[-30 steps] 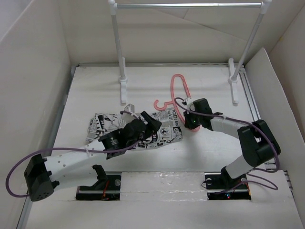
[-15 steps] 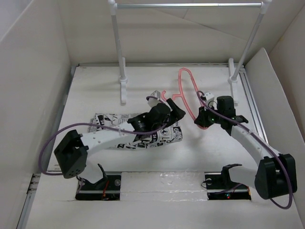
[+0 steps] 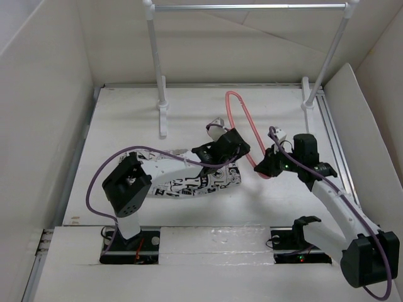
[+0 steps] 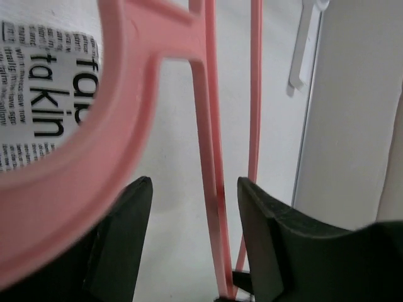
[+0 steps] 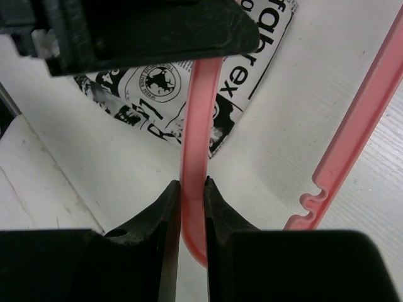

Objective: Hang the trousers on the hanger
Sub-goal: Pick up the hanger at the center of the board, then place the trousers on the hanger.

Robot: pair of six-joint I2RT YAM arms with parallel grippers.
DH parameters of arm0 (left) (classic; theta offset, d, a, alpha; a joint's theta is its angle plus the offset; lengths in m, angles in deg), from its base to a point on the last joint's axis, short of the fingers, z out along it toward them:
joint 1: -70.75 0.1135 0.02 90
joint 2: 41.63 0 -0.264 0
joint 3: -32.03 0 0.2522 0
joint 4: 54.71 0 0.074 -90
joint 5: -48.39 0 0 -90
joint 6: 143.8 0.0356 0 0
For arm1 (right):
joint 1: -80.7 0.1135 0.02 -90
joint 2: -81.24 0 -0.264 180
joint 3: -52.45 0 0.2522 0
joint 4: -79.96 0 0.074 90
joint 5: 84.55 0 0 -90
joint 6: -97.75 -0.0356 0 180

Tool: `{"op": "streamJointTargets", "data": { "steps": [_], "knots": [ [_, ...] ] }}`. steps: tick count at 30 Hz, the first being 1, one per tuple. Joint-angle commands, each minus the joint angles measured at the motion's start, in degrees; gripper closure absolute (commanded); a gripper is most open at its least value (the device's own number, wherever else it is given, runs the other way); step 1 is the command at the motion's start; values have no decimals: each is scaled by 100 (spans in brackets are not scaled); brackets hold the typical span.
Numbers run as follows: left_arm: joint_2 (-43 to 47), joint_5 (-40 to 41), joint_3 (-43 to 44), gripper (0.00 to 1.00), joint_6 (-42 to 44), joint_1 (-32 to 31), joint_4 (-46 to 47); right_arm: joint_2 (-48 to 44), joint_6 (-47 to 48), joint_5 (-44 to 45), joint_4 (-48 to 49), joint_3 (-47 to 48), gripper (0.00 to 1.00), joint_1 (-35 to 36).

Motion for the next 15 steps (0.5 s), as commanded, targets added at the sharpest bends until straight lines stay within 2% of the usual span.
{"op": "streamJointTargets", "data": {
  "steps": [1,2,4,7,8,10,11,14,15],
  "knots": [
    [-56,727,527,49,-85,30,-316,-377,-128,-323,-49,-145,100,-35],
    [-30,964,502,62,-172,-22,-378,-422,-146,-270,-102,-172,100,-35],
    [66,975,405,69,-121,-23,-117,-527,-198,-305,-190,-295,100,17],
    [128,1028,273,99,-68,-23,43,-589,-207,-148,-419,-427,100,131],
    [146,984,299,100,-59,-23,17,-702,-207,-86,-498,-453,93,132],
    [233,914,282,100,134,-75,-19,-817,-85,37,-822,-331,71,132],
    [295,905,169,100,152,-75,-19,-948,-41,142,-945,-252,55,132],
    [594,774,-444,100,38,-225,262,-1002,170,170,-1236,213,40,79],
    [655,730,-622,100,-49,-286,471,-898,231,152,-1298,328,40,79]
  ]
}}
